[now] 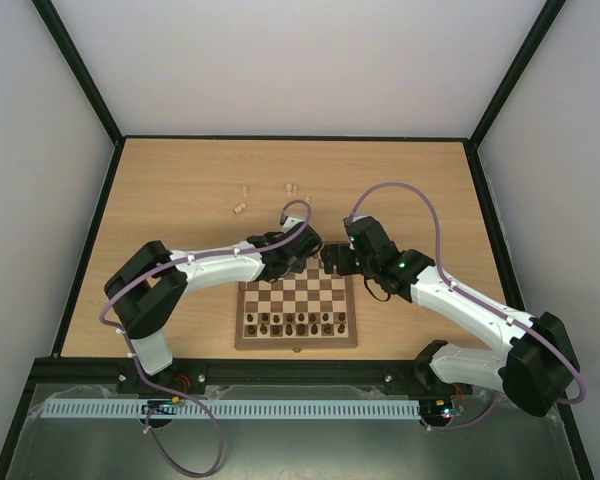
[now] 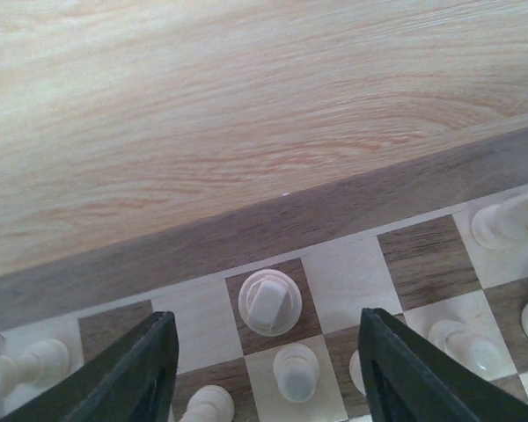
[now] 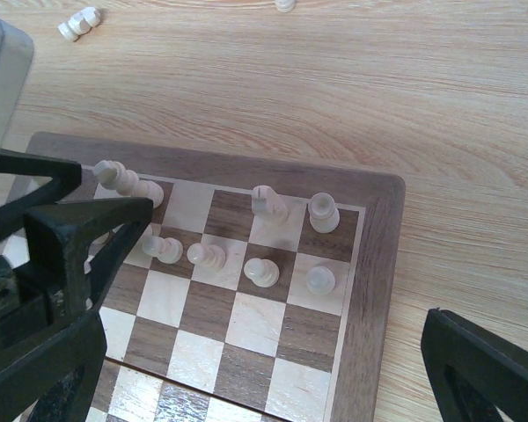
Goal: Set up the chess pieces on the board
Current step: Place the chess piece on the chessboard, then pick up the chess piece at the center of the board.
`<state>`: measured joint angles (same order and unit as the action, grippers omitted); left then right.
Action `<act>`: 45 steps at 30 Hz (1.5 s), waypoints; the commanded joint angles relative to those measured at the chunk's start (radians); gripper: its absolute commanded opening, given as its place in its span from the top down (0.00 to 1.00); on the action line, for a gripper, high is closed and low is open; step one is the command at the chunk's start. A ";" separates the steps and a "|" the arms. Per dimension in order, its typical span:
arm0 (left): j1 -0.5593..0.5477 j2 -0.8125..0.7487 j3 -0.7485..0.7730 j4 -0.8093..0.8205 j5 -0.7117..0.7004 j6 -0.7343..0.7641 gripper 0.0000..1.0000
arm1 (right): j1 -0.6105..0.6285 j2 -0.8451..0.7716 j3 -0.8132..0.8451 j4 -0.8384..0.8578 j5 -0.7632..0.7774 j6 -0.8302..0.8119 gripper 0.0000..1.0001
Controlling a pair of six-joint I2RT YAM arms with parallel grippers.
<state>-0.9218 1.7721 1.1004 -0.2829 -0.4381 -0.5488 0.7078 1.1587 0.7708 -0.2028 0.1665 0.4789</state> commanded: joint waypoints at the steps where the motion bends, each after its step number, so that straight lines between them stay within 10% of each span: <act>1: -0.006 -0.074 0.043 -0.022 -0.024 0.008 0.38 | -0.003 -0.019 -0.011 0.003 0.004 0.001 0.01; 19: 0.142 -0.227 0.182 -0.079 -0.035 0.051 0.01 | -0.002 -0.029 -0.016 0.003 0.005 0.000 0.01; 34: 0.522 -0.095 0.266 0.015 0.159 0.049 0.01 | -0.002 -0.024 -0.016 0.003 0.012 0.003 0.01; 45: 0.562 0.082 0.368 0.004 0.205 0.062 0.01 | -0.002 -0.014 -0.016 0.003 0.018 0.003 0.01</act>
<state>-0.3706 1.8160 1.4353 -0.2771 -0.2504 -0.4984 0.7078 1.1496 0.7670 -0.2028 0.1669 0.4793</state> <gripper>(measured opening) 0.992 0.986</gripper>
